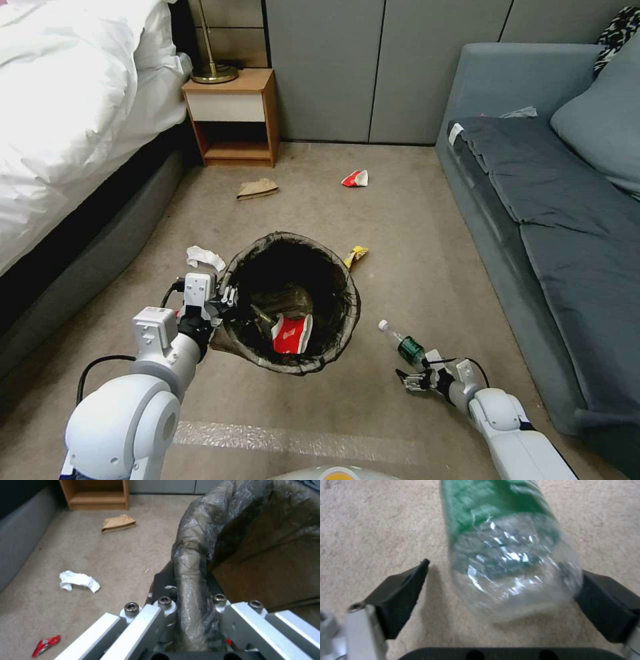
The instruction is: Pick up the trash bin, then pick up the garbage from the floor and place it into the trash bin.
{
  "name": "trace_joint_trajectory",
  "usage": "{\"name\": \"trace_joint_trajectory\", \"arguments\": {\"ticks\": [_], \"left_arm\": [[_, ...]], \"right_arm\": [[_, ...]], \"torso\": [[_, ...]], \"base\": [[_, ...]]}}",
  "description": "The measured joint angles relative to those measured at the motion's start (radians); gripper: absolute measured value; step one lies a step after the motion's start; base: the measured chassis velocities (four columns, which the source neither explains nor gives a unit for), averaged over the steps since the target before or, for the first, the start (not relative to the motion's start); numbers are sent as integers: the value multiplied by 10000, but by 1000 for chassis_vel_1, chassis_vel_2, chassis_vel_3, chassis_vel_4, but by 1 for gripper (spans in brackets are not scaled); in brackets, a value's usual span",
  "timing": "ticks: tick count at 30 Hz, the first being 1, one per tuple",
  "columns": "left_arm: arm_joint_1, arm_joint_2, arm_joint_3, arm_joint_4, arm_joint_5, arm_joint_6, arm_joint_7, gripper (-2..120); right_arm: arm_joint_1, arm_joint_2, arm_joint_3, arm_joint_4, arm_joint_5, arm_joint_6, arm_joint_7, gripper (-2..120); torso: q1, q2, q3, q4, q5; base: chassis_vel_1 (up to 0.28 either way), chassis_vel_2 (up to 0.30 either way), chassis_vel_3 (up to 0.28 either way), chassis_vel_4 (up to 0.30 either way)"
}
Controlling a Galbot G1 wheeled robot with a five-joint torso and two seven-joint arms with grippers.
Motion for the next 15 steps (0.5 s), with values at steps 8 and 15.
{"name": "trace_joint_trajectory", "arguments": {"ticks": [8,15], "left_arm": [[10,1,1,0,7,0,7,3],[18,2,3,0,11,-3,28,3]], "right_arm": [[-38,-29,21,81,3,2,27,76],[-75,-45,27,212,2,1,68,61]], "torso": [[1,-1,1,0,-2],[2,-2,2,3,0]], "base": [[0,0,0,0],[0,0,0,0]]}}
